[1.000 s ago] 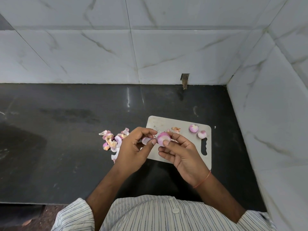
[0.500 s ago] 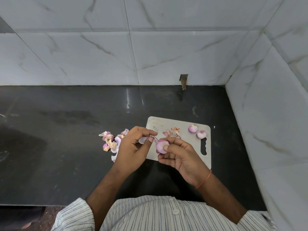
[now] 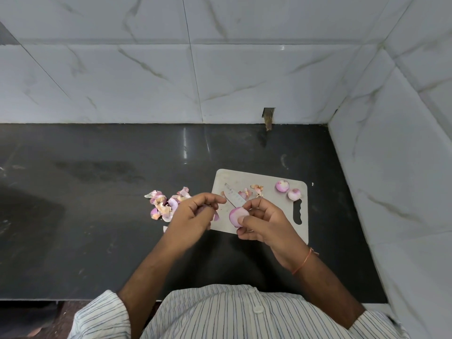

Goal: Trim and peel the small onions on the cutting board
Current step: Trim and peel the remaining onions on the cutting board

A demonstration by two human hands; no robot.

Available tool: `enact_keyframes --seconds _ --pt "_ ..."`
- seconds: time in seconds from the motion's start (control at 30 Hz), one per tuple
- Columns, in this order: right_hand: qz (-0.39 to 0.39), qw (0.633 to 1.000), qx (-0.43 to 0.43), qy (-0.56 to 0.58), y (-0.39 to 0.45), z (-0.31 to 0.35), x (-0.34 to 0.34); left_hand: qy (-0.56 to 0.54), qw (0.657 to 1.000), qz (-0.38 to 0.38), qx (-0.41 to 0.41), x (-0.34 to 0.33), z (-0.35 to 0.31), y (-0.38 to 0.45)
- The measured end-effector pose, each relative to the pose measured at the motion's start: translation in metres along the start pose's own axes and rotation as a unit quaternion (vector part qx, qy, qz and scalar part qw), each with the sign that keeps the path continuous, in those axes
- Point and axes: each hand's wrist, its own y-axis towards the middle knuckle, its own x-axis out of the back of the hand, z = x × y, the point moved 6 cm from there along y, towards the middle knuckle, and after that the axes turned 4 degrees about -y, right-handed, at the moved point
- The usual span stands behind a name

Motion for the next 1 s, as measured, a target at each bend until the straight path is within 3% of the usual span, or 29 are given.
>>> enact_keyframes --seconds 0.17,0.3,0.4,0.57,0.7,1.0 --pt "-0.015 0.999 0.044 -0.017 -0.006 0.005 -0.005 -0.091 0.992 0.047 0.070 -0.019 0.010 -0.009" --pt "-0.033 0.994 0.082 -0.060 -0.010 0.006 -0.007 -0.225 0.956 0.086 0.167 -0.026 0.018 -0.018" --pt "-0.046 0.984 0.122 -0.117 -0.012 0.009 -0.007 -0.142 0.972 0.098 0.156 -0.025 0.019 -0.020" --pt "-0.063 0.975 0.138 -0.163 -0.015 0.008 -0.014 0.048 0.994 0.089 0.035 -0.026 0.002 -0.025" --pt "-0.057 0.976 0.151 -0.144 -0.018 0.007 -0.023 0.100 0.991 0.088 -0.019 -0.023 -0.014 -0.028" --pt "-0.058 0.988 0.119 -0.079 -0.014 -0.005 -0.036 0.137 0.984 0.106 -0.045 -0.003 -0.007 -0.017"
